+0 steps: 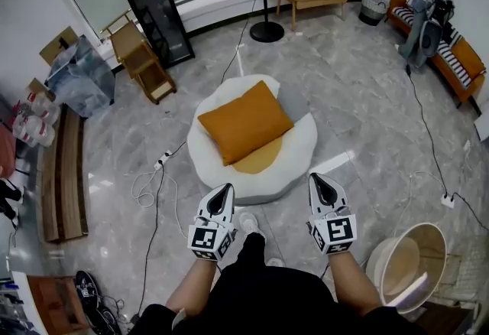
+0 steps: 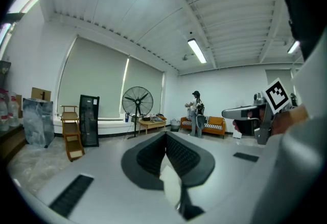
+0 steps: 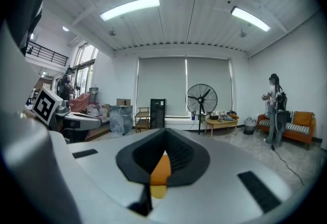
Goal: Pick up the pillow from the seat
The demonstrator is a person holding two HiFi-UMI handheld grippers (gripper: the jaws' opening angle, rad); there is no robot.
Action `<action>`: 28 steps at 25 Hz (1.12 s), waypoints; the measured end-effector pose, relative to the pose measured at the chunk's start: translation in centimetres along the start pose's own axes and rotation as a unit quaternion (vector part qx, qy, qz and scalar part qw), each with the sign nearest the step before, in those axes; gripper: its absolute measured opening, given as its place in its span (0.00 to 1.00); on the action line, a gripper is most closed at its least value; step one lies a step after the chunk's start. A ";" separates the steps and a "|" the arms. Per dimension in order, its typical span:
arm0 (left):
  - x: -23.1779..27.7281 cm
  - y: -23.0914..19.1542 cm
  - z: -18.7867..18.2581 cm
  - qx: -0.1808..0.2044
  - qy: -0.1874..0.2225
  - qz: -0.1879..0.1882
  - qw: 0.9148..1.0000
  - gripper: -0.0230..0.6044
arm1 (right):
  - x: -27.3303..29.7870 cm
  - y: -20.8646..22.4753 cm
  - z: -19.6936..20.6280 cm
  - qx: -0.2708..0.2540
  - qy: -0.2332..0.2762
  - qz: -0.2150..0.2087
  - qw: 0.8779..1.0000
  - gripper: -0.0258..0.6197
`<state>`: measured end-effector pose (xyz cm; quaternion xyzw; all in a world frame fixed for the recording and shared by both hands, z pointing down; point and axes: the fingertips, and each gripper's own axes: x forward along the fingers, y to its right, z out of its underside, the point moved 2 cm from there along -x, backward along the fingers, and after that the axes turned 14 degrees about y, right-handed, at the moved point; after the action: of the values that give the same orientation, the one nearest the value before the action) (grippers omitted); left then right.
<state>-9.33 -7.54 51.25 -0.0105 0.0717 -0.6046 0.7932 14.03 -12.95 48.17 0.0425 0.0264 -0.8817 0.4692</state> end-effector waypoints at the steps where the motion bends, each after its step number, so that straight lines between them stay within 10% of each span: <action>1: 0.6 -1.2 -0.2 0.004 0.004 -0.009 1.000 0.06 | 1.3 0.2 0.1 -0.001 0.000 -0.001 1.000 0.05; 17: 10.8 -18.2 0.6 0.020 -0.014 -0.065 0.998 0.06 | 22.2 1.1 3.6 0.022 -0.048 -0.025 0.998 0.05; 28: 15.2 -20.8 3.3 0.037 -0.054 -0.077 0.995 0.06 | 29.6 4.4 8.2 0.047 -0.096 -0.051 0.993 0.05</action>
<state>-24.92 -27.96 55.15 -0.0186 0.0054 -0.6644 0.7471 0.82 -40.56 53.31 -0.0214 -0.0584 -0.9049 0.4210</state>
